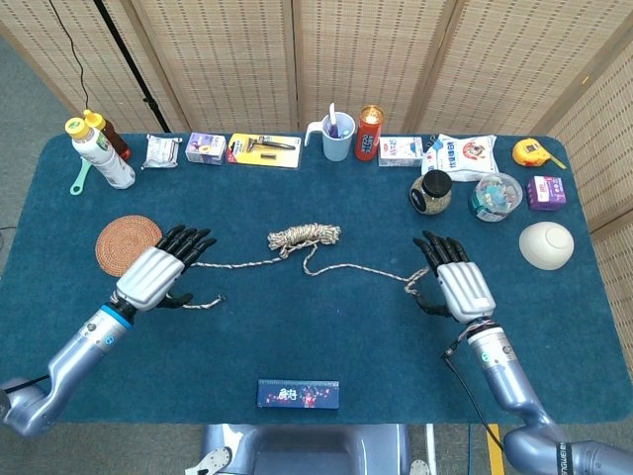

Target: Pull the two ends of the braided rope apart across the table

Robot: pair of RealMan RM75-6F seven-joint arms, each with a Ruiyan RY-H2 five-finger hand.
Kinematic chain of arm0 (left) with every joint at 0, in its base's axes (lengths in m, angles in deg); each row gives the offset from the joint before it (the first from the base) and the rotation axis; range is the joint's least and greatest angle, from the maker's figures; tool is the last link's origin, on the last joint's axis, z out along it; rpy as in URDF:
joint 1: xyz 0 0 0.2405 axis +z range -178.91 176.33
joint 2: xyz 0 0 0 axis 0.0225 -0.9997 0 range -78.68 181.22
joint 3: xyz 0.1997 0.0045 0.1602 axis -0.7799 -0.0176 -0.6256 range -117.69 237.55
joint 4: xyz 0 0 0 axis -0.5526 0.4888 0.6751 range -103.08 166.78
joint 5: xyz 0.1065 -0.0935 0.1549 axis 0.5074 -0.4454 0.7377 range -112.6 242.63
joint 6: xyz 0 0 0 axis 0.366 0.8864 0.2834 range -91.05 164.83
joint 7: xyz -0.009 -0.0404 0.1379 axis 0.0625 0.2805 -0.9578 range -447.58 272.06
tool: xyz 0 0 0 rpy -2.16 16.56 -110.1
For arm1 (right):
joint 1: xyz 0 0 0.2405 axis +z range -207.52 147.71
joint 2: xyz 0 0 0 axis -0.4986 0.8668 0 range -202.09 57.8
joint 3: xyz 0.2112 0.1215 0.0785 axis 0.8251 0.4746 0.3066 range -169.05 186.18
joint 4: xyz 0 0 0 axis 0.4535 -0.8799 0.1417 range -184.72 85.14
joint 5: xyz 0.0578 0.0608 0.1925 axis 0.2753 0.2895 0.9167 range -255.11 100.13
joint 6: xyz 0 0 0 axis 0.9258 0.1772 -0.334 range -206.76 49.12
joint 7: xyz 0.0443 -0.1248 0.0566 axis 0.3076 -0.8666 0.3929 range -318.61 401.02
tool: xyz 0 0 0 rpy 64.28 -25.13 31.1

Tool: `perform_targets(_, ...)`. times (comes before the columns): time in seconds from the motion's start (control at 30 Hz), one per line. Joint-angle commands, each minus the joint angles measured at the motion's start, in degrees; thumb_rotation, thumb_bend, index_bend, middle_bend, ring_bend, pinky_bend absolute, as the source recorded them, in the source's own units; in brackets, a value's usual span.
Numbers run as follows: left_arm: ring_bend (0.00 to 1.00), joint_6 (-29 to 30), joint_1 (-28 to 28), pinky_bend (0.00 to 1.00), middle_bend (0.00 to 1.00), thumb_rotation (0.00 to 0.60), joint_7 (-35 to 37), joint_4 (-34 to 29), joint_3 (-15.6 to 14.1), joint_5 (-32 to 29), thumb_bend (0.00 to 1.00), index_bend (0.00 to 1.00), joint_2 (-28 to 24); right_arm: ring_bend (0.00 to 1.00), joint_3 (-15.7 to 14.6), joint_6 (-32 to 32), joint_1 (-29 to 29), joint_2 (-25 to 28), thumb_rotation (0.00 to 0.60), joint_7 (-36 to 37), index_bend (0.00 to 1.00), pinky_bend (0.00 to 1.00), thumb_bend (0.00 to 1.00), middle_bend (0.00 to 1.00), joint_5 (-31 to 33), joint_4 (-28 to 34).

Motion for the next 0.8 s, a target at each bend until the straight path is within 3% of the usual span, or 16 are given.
perform_targets(0.03,0.00,2.06,2.54,0.00,0.00,0.600,-1.31,-1.85,-0.55,-1.63,0.20,0.00,-2.77,0.00,-0.53,-0.89,-1.27,1.69,0.444,0.51,0.00,0.00,0.40,0.00,0.37,-0.49)
perform_targets(0.17,0.00,3.84,6.01,0.00,0.00,0.600,-1.23,-3.26,-1.56,-4.20,0.20,0.00,-6.43,0.00,-1.22,-1.44,-2.74,3.69,0.302,2.07,0.00,0.00,0.35,0.00,0.63,-1.64)
perform_targets(0.33,0.00,6.41,10.17,0.00,0.00,0.600,-1.25,-3.22,-2.54,-6.85,0.19,0.00,-9.70,0.00,-1.55,-3.65,-4.76,4.85,0.277,2.87,0.00,0.00,0.31,0.00,1.20,-3.75)
perform_targets(0.43,0.00,8.63,13.12,0.00,0.00,0.600,-1.56,-3.55,-3.01,-8.59,0.19,0.00,-11.28,0.00,-1.45,-5.35,-6.20,5.16,0.341,3.96,0.00,0.00,0.31,0.00,1.72,-4.85)
perform_targets(0.67,0.00,15.73,20.20,0.00,0.00,0.600,-1.81,-5.23,-4.23,-9.58,0.19,0.00,-13.31,0.00,-1.95,-11.11,-10.15,5.00,0.564,5.41,0.00,0.00,0.31,0.00,0.86,-7.28)
perform_targets(0.8,0.00,21.04,23.75,0.00,0.00,0.600,-1.92,-5.32,-4.81,-7.63,0.19,0.00,-13.07,0.00,-2.83,-14.11,-12.61,5.33,0.600,5.49,0.03,0.00,0.31,0.00,0.09,-7.45)
